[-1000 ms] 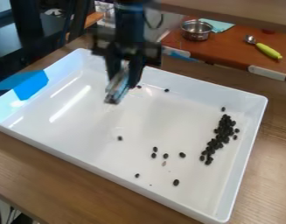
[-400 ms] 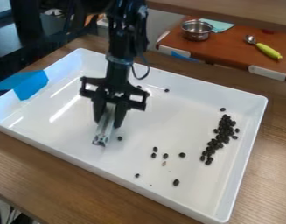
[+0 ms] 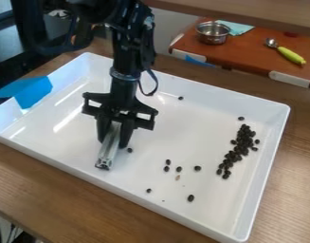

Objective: Sweep into pile

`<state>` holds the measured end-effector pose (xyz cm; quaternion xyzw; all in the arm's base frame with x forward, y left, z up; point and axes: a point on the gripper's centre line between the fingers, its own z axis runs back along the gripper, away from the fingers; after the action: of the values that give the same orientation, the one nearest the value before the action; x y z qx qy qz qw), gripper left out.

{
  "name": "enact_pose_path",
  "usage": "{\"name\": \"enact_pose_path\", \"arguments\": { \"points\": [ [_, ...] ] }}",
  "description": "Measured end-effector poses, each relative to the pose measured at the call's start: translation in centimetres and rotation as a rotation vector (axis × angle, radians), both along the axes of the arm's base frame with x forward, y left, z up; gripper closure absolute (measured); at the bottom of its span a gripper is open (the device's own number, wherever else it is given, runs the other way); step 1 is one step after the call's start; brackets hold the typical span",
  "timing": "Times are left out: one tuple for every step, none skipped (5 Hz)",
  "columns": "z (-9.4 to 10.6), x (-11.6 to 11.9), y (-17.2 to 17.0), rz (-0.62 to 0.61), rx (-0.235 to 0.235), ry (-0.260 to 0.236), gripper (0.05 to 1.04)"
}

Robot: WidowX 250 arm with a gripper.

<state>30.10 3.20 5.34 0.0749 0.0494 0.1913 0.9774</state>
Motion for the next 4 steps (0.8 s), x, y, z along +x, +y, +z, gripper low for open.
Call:
{"name": "enact_pose_path", "arguments": {
  "points": [
    [-0.2, -0.3, -1.1, -0.006, -0.014, 0.004, 0.702],
    [-0.2, -0.4, -3.0, 0.003, -0.036, 0.011, 0.702],
    [-0.3, -0.1, -5.3, 0.006, -0.057, 0.012, 0.702],
    [-0.5, 0.5, -7.4, 0.018, -0.073, -0.004, 0.702]
  ]
}}
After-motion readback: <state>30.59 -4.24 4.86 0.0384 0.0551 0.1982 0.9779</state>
